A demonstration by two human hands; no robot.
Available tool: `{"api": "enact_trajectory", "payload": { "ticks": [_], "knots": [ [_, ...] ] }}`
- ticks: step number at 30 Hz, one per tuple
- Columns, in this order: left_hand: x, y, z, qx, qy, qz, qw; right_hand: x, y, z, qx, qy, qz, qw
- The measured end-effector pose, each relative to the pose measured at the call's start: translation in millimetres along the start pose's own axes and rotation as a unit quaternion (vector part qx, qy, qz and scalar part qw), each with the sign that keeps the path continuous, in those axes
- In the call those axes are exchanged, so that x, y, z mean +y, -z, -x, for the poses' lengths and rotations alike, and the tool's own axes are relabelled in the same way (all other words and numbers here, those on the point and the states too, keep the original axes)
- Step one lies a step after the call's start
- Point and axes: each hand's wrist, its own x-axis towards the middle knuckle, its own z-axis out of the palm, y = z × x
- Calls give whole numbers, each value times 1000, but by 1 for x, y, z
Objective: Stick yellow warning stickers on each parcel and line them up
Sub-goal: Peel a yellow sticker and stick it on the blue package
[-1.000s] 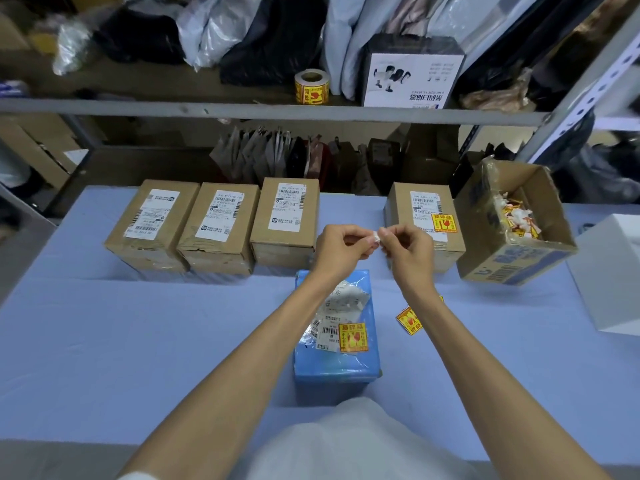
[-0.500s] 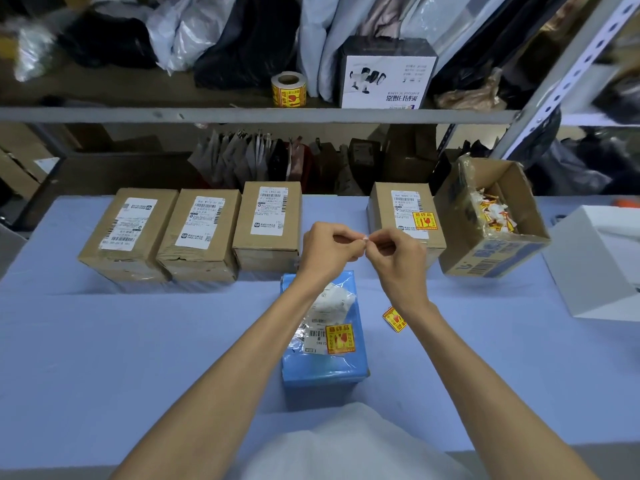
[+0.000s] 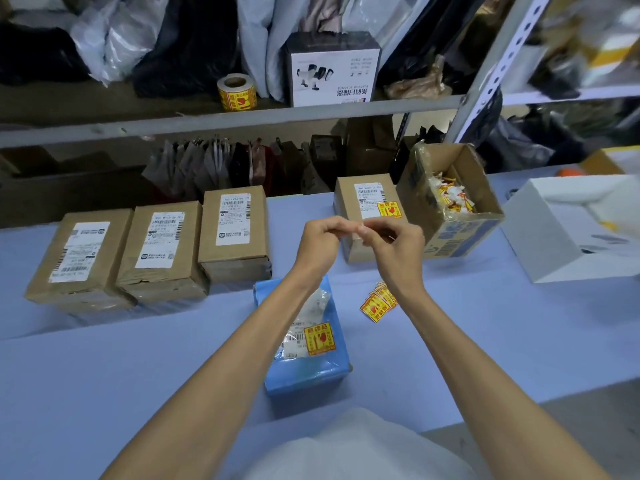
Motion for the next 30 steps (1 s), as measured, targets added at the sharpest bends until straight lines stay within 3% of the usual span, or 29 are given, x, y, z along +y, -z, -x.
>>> {"api": "enact_trajectory", "payload": {
  "ticks": [4, 7, 13, 19, 24, 30],
  "knots": [
    [-2, -25, -22, -28, -7, -23, 999, 12, 20, -13, 12, 5, 53, 999],
    [7, -50, -45, -55, -62, -124, 989, 18, 46, -33, 21, 2, 94, 995],
    [36, -107, -106, -117, -167, -374, 905, 36, 111, -94, 40, 14, 211, 977],
    [54, -148, -154, -124, -153, -476, 857, 70, 150, -152, 25, -9, 290, 957],
    [61, -165, -168, -127, -133, -492, 851, 82, 150, -174, 8, -26, 312, 950],
    [58, -154, -159, -105, -114, -468, 870, 79, 139, -170, -21, -24, 295, 955]
  ]
}}
